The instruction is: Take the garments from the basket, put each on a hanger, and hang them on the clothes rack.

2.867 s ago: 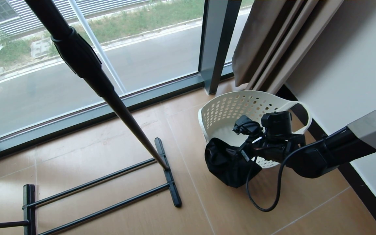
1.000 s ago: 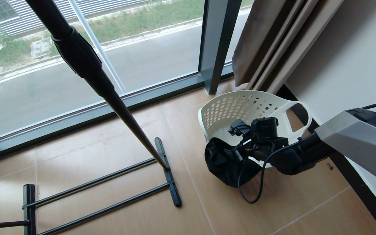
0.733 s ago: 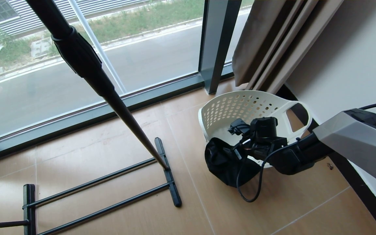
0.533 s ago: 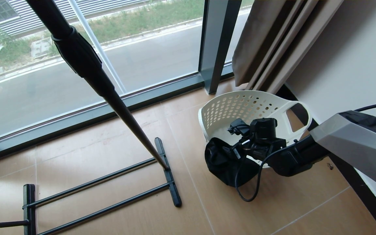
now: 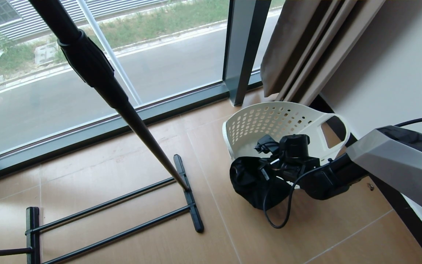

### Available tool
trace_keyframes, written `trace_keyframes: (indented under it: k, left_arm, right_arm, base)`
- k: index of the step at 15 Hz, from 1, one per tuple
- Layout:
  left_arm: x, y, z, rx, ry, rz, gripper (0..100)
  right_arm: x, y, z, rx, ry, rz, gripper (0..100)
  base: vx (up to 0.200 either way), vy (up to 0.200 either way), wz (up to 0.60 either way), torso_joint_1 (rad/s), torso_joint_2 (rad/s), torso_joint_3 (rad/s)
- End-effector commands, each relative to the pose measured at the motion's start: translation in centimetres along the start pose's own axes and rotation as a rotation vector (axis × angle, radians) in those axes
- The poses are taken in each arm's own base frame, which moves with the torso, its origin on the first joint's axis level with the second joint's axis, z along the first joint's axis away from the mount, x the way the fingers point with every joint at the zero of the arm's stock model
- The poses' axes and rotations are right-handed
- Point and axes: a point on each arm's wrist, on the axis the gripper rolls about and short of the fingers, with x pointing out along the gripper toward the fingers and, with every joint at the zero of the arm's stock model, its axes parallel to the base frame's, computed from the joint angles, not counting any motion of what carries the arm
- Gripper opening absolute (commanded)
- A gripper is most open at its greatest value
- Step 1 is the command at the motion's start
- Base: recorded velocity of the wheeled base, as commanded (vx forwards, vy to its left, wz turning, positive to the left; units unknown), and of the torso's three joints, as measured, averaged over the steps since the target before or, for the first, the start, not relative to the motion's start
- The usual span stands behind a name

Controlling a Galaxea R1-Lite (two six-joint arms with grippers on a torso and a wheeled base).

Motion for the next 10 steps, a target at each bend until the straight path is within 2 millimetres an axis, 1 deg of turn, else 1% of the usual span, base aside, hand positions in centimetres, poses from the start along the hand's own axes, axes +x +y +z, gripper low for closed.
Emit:
trace_keyframes:
  k: [1, 3, 4, 6, 7, 8, 9, 10]
  left_arm:
    - [0.0, 0.0, 0.0, 0.000, 0.000, 0.000, 100]
    - [0.0, 0.0, 0.0, 0.000, 0.000, 0.000, 100]
    - [0.0, 0.0, 0.0, 0.000, 0.000, 0.000, 100]
    - [0.0, 0.0, 0.0, 0.000, 0.000, 0.000, 100]
    - [0.0, 0.0, 0.0, 0.000, 0.000, 0.000, 100]
    - [0.0, 0.0, 0.0, 0.000, 0.000, 0.000, 100]
    - [0.0, 0.0, 0.0, 0.000, 0.000, 0.000, 100]
    - [0.0, 0.0, 0.0, 0.000, 0.000, 0.000, 100]
  right_arm:
    - [-0.1, 0.1, 0.1, 0.000, -0.001, 0.002, 0]
    - [-0.3, 0.1, 0.3, 0.004, -0.018, -0.001, 0]
    - [-1.2, 0.2, 1.1, 0.014, -0.066, -0.013, 0]
    - [-3.7, 0.6, 2.5, 0.012, -0.142, -0.021, 0]
    - [-6.3, 0.7, 3.9, 0.010, -0.202, -0.035, 0]
    - [-7.9, 0.8, 4.7, 0.011, -0.234, -0.046, 0]
    - [-10.4, 1.0, 5.8, 0.012, -0.287, -0.066, 0]
    - [-15.6, 1.9, 7.4, 0.011, -0.388, -0.061, 0]
  base:
    - [0.000, 0.000, 0.00, 0.000, 0.00, 0.000]
    - [0.000, 0.000, 0.00, 0.000, 0.00, 0.000]
    - [0.000, 0.000, 0.00, 0.000, 0.00, 0.000]
    - [0.000, 0.000, 0.00, 0.000, 0.00, 0.000]
    - [0.000, 0.000, 0.00, 0.000, 0.00, 0.000]
    - [0.000, 0.000, 0.00, 0.000, 0.00, 0.000]
    - [0.000, 0.000, 0.00, 0.000, 0.00, 0.000]
    - [0.000, 0.000, 0.00, 0.000, 0.00, 0.000]
